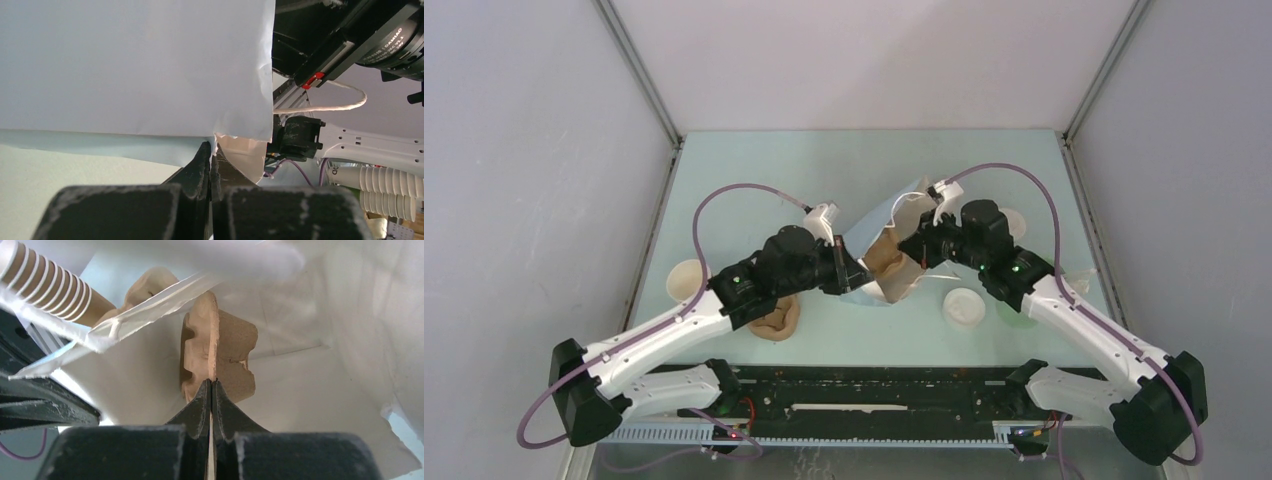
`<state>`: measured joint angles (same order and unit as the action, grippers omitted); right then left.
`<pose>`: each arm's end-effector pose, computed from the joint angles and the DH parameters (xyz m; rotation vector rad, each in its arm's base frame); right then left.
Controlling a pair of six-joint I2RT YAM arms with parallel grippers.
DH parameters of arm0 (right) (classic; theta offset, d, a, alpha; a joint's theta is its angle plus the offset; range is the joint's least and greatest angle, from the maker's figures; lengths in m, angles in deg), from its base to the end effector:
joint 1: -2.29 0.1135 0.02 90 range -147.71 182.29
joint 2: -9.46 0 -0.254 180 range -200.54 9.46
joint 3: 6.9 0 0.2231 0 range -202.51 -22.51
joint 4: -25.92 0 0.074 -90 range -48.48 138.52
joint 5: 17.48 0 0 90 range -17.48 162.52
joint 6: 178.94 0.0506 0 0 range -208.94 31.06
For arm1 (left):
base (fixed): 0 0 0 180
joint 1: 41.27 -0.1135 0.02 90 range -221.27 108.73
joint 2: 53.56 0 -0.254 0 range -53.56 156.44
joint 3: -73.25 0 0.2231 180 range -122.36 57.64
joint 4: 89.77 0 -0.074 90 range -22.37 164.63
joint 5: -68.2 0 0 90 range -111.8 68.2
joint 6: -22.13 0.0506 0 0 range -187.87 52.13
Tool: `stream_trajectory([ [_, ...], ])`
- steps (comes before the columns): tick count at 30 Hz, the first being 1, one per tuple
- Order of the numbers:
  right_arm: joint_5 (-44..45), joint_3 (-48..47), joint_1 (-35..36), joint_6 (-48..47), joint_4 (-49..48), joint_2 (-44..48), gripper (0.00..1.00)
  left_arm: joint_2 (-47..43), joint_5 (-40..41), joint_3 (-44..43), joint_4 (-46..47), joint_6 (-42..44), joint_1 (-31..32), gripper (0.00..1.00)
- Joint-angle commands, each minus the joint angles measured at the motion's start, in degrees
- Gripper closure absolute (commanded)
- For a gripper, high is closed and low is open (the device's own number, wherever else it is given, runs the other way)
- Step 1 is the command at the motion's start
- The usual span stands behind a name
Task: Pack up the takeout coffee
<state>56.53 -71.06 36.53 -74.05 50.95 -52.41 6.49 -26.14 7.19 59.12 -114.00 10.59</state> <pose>0.1875 0.1445 0.2990 -0.5302 1.9771 0.8239 0.1377 -0.1815 0.3041 0.1635 2.2026 -1.1144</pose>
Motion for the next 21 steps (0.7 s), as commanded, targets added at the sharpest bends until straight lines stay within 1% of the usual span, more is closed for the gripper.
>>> stream_trajectory([
  [1,0.97,-1.11,2.56,-7.31,2.63,1.67,0.99,-1.52,-0.04,1.11,0.47,-1.01,-0.87,1.00],
  [4,2.70,-1.29,3.39,-10.65,1.64,2.36,1.00,-1.57,-0.74,0.59,0.12,-1.37,-1.08,1.00],
  [8,4.14,-2.06,3.47,-12.08,3.59,1.67,0.90,-1.85,-0.93,-0.37,-1.04,-1.39,-1.22,1.00],
  [10,7.46,-1.69,3.66,-13.63,4.03,1.30,0.88,-1.95,-0.86,-0.35,-1.10,-1.65,-1.27,1.00],
  [12,9.96,-0.77,3.73,-14.78,2.30,0.62,0.87,-1.91,-0.94,-0.29,-1.09,-1.84,-1.32,1.00],
  [17,13.79,-1.89,5.21,-17.36,1.50,-0.71,0.74,-2.03,-1.25,-0.29,-1.28,-1.94,-1.36,1.00],
  [18,14.35,-1.89,5.45,-17.60,1.12,-0.83,0.73,-2.12,-1.21,-0.22,-1.37,-1.95,-1.40,1.00],
  [21,15.62,-1.89,5.64,-18.35,1.07,-1.54,0.76,-2.13,-1.27,-0.26,-1.36,-2.03,-1.40,1.00],
])
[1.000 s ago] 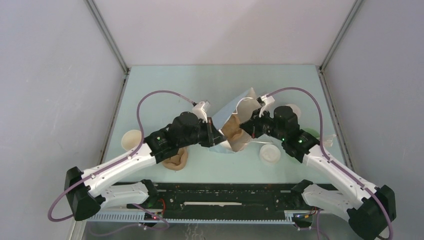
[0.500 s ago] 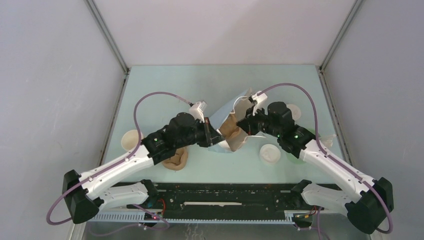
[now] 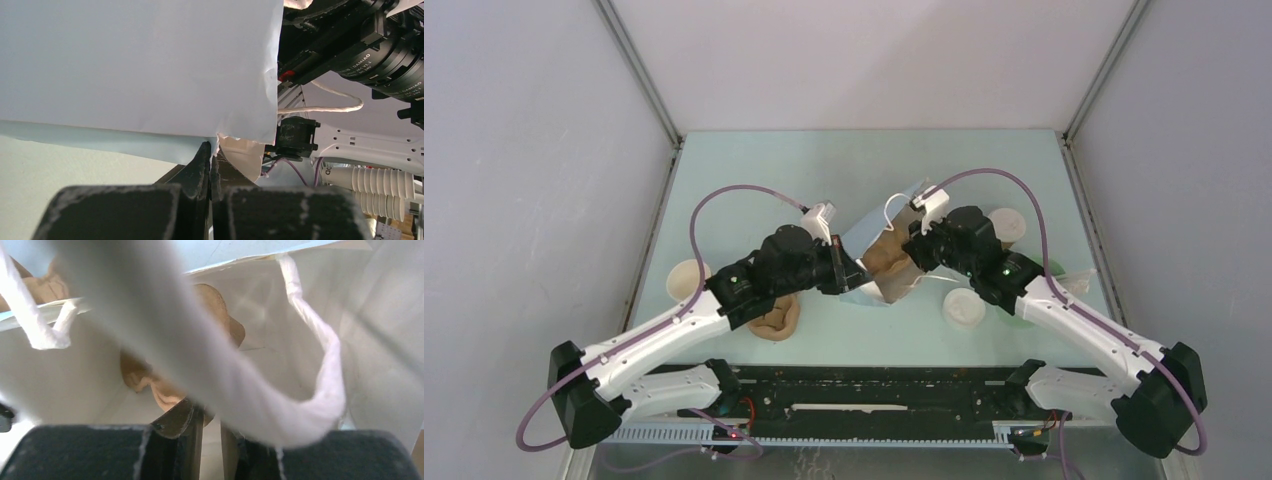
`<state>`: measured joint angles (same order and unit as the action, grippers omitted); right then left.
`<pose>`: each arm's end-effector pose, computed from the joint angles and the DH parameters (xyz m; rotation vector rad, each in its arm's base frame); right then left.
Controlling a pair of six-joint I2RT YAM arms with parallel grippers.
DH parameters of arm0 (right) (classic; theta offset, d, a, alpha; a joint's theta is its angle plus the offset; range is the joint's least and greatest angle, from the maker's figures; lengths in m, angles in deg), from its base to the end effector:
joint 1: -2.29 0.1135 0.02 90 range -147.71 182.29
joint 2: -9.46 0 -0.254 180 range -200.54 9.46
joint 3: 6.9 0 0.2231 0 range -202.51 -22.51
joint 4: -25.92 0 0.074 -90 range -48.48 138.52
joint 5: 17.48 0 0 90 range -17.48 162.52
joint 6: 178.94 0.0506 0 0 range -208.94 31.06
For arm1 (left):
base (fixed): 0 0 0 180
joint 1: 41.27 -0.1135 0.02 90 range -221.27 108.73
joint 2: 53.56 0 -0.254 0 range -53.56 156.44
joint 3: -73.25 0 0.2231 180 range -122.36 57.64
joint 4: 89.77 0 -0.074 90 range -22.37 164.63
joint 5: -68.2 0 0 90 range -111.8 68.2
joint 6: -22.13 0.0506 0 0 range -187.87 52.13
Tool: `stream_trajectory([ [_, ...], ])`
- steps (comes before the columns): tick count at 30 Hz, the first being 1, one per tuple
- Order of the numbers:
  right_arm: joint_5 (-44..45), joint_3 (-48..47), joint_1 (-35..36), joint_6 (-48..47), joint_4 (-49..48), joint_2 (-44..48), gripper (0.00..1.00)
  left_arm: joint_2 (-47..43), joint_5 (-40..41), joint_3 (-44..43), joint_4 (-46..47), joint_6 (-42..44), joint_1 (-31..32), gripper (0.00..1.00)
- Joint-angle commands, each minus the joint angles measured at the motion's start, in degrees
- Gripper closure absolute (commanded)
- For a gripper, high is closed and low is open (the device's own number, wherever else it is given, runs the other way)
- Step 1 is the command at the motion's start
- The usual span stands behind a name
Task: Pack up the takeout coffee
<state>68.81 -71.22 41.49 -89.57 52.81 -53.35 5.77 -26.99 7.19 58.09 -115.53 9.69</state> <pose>0.1835 0.1539 0.2920 -0.7367 1.9105 0.4902 0.1378 -0.1771 0.3047 0.1275 2.2179 -1.1299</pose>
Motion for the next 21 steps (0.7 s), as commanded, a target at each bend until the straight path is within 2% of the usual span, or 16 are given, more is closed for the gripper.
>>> stream_trajectory([
  [1,3.65,-1.74,0.77,-3.34,-0.97,-1.09,0.76,-1.37,-0.52,-0.26,-0.26,-0.57,-0.51,1.00],
  [13,19.51,-1.83,6.04,-12.04,-9.09,-5.89,0.72,-0.80,-1.32,-0.22,0.08,-0.61,-0.51,1.00],
  [14,20.38,-1.87,6.06,-11.57,-9.29,-5.99,0.70,-0.80,-1.35,-0.21,0.05,-0.60,-0.51,1.00],
  [19,22.79,-4.19,6.15,-5.56,-1.90,-2.74,0.42,-0.97,-0.13,-0.92,-0.72,-0.59,-0.59,1.00],
  [21,23.95,-4.19,6.30,-3.60,0.58,-0.89,0.34,-1.11,0.74,-1.28,-1.47,-0.59,-0.75,1.00],
])
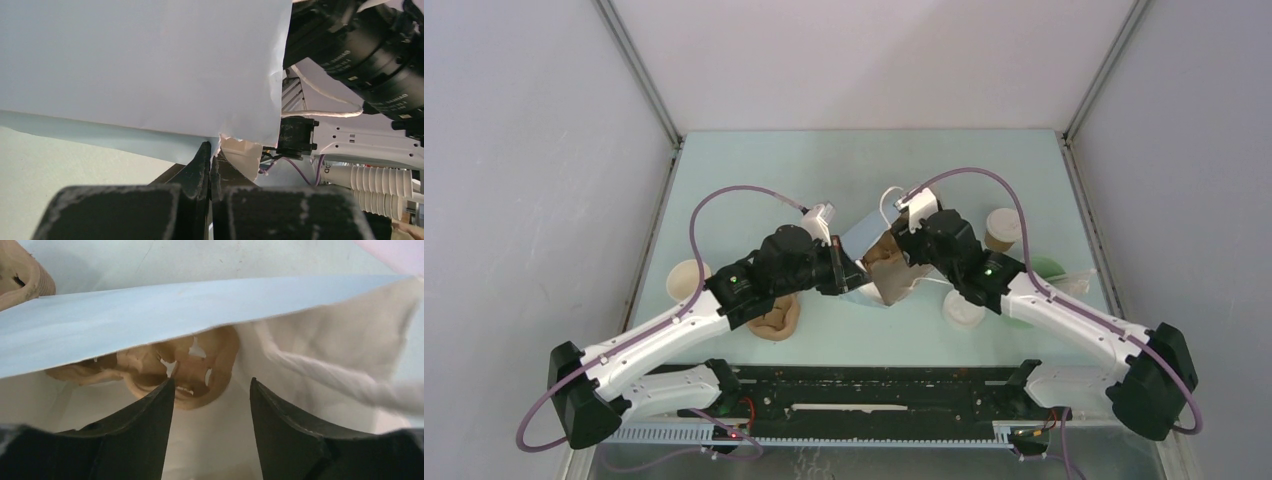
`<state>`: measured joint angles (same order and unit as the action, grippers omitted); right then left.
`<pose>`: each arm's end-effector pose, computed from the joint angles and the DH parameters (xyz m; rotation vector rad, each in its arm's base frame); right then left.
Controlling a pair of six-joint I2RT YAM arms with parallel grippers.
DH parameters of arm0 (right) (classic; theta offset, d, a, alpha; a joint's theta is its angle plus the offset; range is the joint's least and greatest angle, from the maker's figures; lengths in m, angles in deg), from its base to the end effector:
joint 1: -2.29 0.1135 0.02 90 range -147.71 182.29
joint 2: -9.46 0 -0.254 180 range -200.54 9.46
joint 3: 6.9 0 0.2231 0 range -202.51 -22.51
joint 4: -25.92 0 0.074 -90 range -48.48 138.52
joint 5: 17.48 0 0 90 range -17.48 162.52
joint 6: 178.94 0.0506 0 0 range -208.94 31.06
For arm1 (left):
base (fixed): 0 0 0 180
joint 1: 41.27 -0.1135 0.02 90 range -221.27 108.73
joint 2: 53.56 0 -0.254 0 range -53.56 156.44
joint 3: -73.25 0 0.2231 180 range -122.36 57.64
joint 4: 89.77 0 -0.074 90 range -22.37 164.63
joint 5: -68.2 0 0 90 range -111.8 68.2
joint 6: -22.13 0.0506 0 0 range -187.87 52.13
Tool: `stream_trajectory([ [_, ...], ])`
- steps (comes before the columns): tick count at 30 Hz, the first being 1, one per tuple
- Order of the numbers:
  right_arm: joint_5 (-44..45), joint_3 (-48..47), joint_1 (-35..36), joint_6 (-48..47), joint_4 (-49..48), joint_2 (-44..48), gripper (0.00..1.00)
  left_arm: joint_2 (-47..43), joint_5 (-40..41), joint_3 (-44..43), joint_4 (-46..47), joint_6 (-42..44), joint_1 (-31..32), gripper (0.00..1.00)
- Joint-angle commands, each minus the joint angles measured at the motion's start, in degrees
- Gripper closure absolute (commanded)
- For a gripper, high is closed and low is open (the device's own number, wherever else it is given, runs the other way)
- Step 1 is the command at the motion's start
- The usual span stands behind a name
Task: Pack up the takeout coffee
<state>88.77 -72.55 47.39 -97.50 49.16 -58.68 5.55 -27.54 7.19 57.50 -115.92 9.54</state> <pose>0.1927 0.1733 0.2863 -0.7407 1.8608 0.1224 0.1370 -0.1761 0.3044 0.1239 2.2288 -1.1363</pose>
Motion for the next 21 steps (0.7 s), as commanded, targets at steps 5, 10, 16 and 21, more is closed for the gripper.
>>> stream_trajectory([
  [5,5.11,-2.82,0.54,6.56,9.50,9.59,0.30,-1.60,2.65,-0.91,-1.55,-0.64,-0.94,1.00],
  [10,4.74,-4.92,0.51,10.86,13.79,10.25,0.29,-1.65,2.13,-1.05,-1.77,-0.64,-1.32,1.00],
  [16,6.03,-8.72,0.37,34.50,22.32,7.83,0.28,-1.15,0.86,-0.41,-1.25,-0.69,-1.32,1.00],
  [21,3.88,-9.37,-2.26,39.76,25.89,5.94,0.29,-0.79,0.66,1.73,0.32,0.36,-1.17,1.00],
])
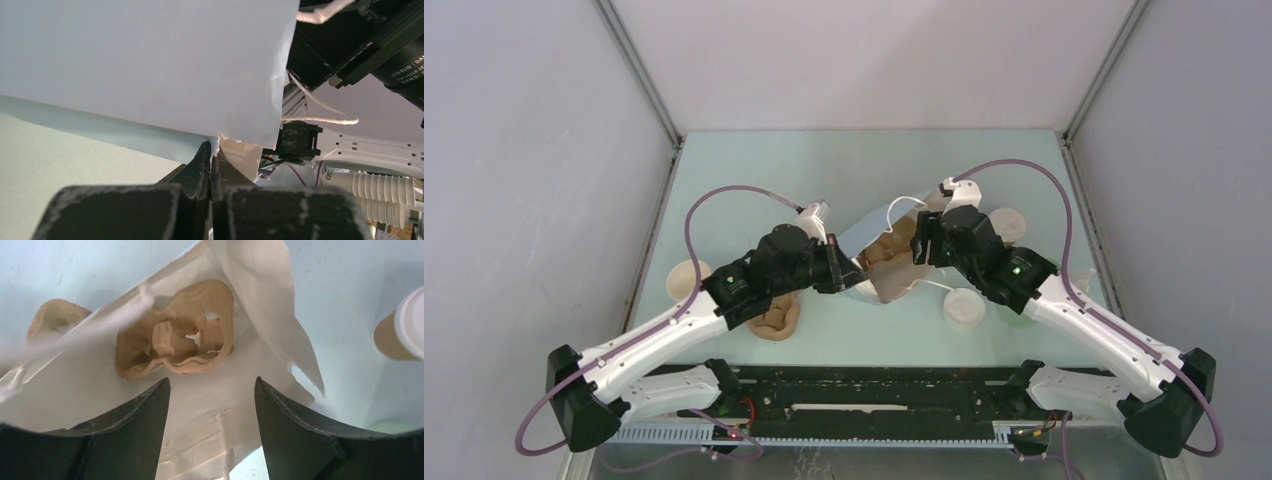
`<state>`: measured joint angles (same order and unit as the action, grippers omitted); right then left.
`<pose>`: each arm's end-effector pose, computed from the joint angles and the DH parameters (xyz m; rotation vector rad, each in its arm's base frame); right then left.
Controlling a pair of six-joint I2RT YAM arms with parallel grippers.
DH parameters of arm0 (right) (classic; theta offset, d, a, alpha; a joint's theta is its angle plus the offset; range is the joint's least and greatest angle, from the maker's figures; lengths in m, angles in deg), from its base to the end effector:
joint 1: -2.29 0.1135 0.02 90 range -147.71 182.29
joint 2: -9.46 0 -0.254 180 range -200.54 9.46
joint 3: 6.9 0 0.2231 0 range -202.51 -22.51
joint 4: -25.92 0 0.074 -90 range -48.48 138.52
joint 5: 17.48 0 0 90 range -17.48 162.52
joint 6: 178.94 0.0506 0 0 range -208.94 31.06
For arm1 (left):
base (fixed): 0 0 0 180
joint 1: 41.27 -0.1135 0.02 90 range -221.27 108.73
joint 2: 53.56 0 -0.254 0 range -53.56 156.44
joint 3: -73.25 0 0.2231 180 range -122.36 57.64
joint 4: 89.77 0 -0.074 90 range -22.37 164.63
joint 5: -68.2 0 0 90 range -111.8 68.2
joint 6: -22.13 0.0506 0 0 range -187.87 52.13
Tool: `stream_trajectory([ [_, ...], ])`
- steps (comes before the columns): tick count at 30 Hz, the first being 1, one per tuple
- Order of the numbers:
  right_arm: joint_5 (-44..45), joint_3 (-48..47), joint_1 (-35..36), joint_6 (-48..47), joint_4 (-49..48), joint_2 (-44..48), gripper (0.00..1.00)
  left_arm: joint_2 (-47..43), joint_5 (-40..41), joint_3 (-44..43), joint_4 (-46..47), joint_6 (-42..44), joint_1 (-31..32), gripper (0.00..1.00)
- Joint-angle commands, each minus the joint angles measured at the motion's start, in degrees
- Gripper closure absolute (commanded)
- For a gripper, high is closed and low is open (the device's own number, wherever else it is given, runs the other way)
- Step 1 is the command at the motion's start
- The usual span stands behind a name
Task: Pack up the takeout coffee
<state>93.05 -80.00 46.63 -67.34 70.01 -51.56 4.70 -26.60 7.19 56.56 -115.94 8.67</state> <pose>0.1683 0.1397 0.3180 -0.2069 2.0955 0.3136 0.1379 -0.1706 0.3055 0.0947 2.2229 -1.1128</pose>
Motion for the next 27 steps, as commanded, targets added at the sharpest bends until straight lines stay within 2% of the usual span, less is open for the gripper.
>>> stream_trajectory([
  [1,-0.92,-1.78,-1.56,10.08,5.70,-1.47,0.29,0.35,-0.47,2.33,1.75,0.43,-0.10,1.00],
  [7,-1.38,0.48,-0.05,9.61,6.67,-1.25,0.30,2.81,-1.63,5.85,4.36,-0.57,1.90,1.00],
  [11,2.65,6.26,1.63,10.78,0.69,0.97,0.32,3.22,-1.38,6.25,4.59,-0.61,2.62,1.00],
  [12,3.45,8.25,1.83,11.15,-1.68,1.55,0.33,3.21,-1.40,6.14,4.69,-0.65,2.65,1.00],
  [16,4.79,14.80,2.44,11.40,-11.19,3.08,0.49,3.36,-1.58,4.94,4.26,-0.38,2.67,1.00],
  [19,5.48,16.30,2.77,12.11,-13.80,2.76,0.54,2.90,-1.09,4.34,3.47,-0.18,2.63,1.00],
  [23,6.34,19.33,3.21,12.68,-19.95,1.94,0.55,2.63,-1.12,3.97,3.42,-0.52,2.63,1.00],
  [27,7.86,20.50,3.88,15.46,-24.71,0.17,0.63,2.87,-1.16,3.35,3.30,-0.69,2.67,1.00],
])
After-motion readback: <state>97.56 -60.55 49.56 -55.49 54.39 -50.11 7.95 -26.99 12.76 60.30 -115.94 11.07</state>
